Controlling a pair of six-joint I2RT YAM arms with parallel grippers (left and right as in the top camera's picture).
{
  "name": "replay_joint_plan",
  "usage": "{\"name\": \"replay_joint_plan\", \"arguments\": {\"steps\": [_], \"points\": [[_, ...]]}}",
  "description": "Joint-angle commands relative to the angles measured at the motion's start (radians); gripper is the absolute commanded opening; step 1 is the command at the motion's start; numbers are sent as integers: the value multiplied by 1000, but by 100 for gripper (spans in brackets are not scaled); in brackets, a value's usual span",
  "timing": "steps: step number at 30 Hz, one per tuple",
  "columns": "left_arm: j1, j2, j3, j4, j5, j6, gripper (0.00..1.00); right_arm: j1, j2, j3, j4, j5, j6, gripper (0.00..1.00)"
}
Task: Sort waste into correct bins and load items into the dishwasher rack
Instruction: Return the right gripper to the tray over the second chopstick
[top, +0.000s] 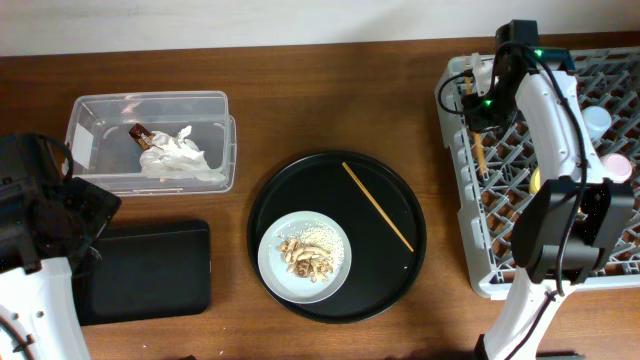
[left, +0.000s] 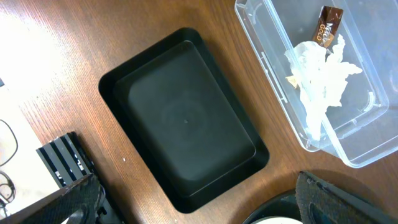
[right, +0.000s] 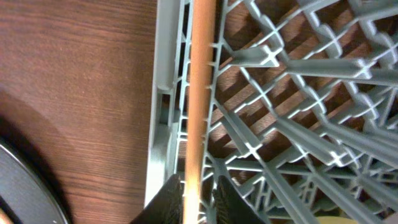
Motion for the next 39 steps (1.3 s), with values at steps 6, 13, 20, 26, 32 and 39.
{"name": "replay_joint_plan", "arguments": {"steps": [6,13,20,26,32,39], "points": [[5,-10,-2,-2,-4,-9,99,-6,11,-6,-45,-14,24,49],[5,-10,-2,-2,-4,-9,99,-5,-45,-6,-177,-151,102,47],[5,-10,-2,-2,-4,-10,99,38,-209,-6,-277,-357,83,45],[5,-10,-2,-2,-4,-10,99,219,-219,-25,-311,-340,69,48],[5,-10,-2,-2,-4,-9,99,351,-182,-111,-177,-283,64,56],[5,-10,-2,-2,-4,-10,99,418,-179,-359,52,-274,66,46]]}}
